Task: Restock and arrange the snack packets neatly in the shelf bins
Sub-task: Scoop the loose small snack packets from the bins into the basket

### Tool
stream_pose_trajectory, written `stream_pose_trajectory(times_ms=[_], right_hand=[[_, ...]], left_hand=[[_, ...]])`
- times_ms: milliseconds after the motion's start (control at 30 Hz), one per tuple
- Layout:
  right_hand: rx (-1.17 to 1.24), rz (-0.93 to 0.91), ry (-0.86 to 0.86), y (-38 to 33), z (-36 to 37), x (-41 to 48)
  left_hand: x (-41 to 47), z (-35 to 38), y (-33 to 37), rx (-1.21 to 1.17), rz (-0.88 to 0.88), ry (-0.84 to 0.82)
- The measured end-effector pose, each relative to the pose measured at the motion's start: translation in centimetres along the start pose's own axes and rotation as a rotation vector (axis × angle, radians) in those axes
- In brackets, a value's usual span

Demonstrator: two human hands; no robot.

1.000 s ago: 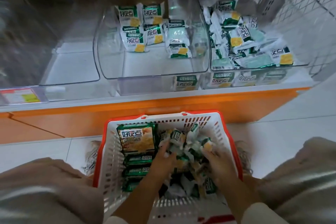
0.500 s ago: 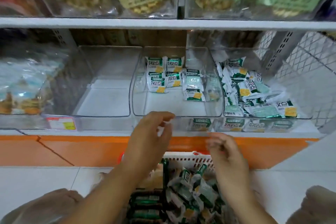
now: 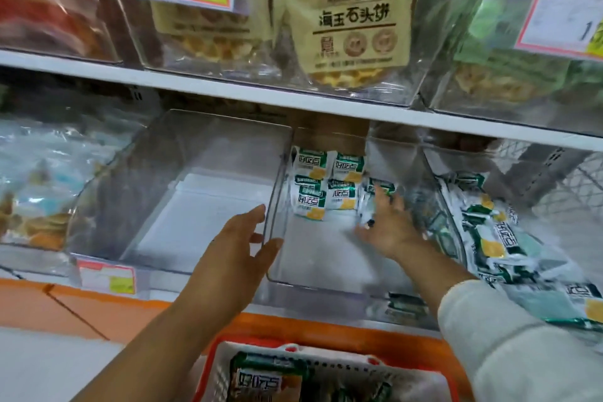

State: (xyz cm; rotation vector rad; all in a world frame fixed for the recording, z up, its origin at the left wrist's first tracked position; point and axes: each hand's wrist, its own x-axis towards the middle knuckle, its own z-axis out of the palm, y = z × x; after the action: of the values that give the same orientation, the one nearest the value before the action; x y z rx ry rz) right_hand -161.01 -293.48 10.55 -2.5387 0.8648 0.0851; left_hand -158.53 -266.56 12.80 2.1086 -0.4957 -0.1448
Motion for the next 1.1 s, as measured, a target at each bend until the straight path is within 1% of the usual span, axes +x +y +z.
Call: stream_pose_trajectory(times_ms=[100, 167, 267, 367, 400, 533, 633, 700, 733, 800, 933, 1033, 1100], right_hand=[[-0.131, 0.020, -0.021, 0.0, 1.2, 0.2], [-0.214, -0.025, -0.046, 0.2, 1.7, -0.2], [-0.233, -0.083, -0.179, 0.5, 1.7, -1.1], [-0.234, -0.103, -0.212, 0.5, 1.5, -1.6], [-0.173, -0.102, -0.205, 0.5, 1.5, -1.7], [0.206, -0.069, -0.182, 0.6, 1.3, -1.4], [0.334, -0.128, -0.147, -0.3, 1.4, -0.8], [0.378, -0.182, -0.115, -1.7, 1.5, -0.2], [0.367, -0.218, -0.096, -2.4, 1.7, 0.2], [0.262, -0.264, -0.085, -4.2, 2.2, 0.9], [-0.007, -0.191, -0.193, -6.2, 4.0, 2.3], [-0.020, -0.167, -0.201, -6.5, 4.7, 2.5], [-0.035, -0.217, -0.184, -6.3, 4.8, 2.2]], left_hand=[[0.2, -0.1, -0.5, -0.001, 0.024, -0.041], [0.3, -0.3, -0.7, -0.023, 0.027, -0.047], [0.0, -0.1, -0.6, -0.018, 0.046, -0.033], [-0.1, 0.0, -0.6, 0.001, 0.056, -0.011], [-0.2, 0.1, -0.6, 0.003, 0.054, -0.009], [-0.2, 0.3, -0.8, 0.002, 0.050, -0.002], [-0.2, 0.3, -0.8, -0.005, 0.034, 0.003], [-0.2, 0.3, -0.8, -0.003, 0.033, 0.000], [-0.2, 0.3, -0.8, -0.003, 0.034, -0.003], [-0.1, 0.1, -0.8, -0.009, 0.039, -0.014], [-0.1, -0.1, -0.9, -0.037, 0.048, -0.029], [-0.1, -0.3, -1.0, -0.059, 0.053, -0.039], [0.0, -0.4, -1.0, -0.060, 0.061, -0.044]])
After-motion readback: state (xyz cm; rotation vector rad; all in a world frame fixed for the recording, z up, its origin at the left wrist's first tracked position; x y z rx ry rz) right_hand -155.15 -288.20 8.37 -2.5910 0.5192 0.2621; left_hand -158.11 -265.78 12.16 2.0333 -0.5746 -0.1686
